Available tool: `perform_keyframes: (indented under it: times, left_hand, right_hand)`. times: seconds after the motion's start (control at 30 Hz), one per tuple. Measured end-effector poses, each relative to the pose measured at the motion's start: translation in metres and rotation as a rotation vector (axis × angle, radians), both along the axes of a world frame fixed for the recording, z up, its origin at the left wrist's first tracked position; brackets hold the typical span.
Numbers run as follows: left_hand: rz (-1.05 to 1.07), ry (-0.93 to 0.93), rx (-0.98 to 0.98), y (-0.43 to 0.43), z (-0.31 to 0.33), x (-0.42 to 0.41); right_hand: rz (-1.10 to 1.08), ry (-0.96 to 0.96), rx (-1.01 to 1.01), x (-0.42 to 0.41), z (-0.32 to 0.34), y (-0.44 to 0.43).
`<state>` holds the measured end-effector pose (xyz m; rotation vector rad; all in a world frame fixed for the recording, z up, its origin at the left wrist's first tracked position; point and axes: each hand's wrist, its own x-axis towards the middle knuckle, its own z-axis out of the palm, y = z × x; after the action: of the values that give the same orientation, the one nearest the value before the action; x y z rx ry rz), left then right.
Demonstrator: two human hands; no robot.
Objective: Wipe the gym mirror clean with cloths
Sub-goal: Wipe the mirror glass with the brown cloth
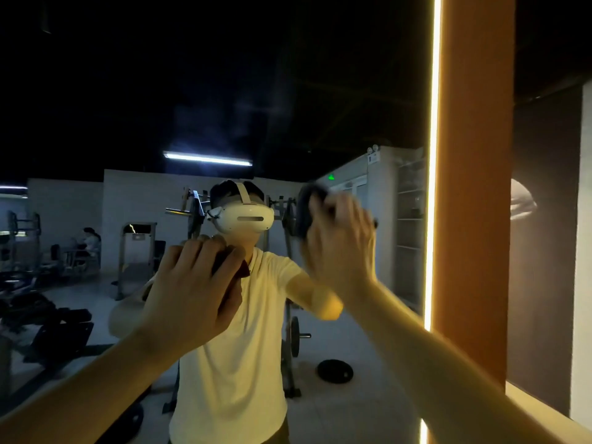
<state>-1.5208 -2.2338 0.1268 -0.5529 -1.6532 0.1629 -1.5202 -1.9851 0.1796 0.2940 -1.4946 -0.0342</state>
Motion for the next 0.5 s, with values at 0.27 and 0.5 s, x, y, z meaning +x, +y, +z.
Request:
perform_keyframes:
  times: [0.27,0.5]
  left_hand:
    - [-0.071,-0.081,-0.099,-0.009,-0.004,0.010]
    - [-0.065,-0.098,-0.149,-0.013,-0.005,0.011]
  right_hand:
    - [0.070,-0.083,0.065,0.003,-0.086,-0.007]
    - [0.014,-0.001,-0.124,0.001,0.041,0.000]
